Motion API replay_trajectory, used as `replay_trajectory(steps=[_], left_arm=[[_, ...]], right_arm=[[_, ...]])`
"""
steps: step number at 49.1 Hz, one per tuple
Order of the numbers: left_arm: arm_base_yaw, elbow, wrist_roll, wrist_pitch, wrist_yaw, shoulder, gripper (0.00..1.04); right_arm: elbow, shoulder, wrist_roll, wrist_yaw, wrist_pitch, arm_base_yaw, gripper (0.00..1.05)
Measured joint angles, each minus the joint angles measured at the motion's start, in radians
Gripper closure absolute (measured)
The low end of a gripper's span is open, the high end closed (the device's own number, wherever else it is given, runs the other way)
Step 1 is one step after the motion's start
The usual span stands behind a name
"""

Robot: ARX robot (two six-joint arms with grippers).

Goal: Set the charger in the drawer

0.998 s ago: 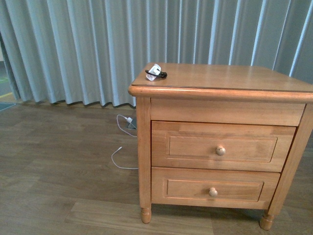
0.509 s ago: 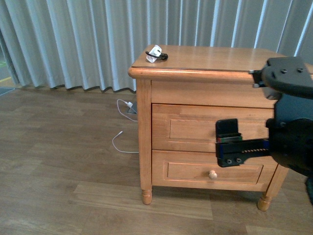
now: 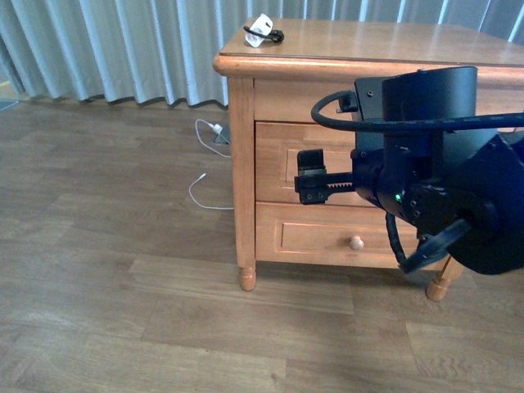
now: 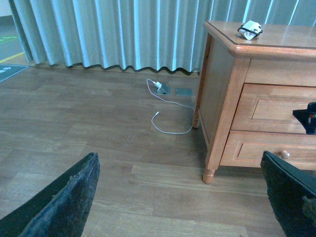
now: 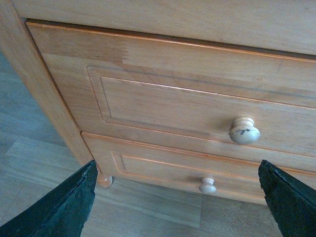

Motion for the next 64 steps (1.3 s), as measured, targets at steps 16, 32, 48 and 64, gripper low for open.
replay_trajectory(steps=[16, 32, 48, 64], left_arm=[[0.000, 0.000, 0.000, 0.000, 0.000, 0.000, 0.06], [0.000, 0.000, 0.000, 0.000, 0.000, 0.000, 0.06], [0.000, 0.000, 0.000, 0.000, 0.000, 0.000, 0.06], [0.000, 0.000, 0.000, 0.000, 0.000, 0.000, 0.06]], right_arm=[[0.203, 0.174, 0.000, 0.003, -0.009, -0.075, 0.08], [0.286, 0.252, 0.003, -0.013, -0.020, -0.115, 0.08], [0.324, 0.295, 0.011, -0.008, -0.022, -0.119, 0.08], [0.336, 0.308, 0.019, 0.011, -0.018, -0.120, 0.08]])
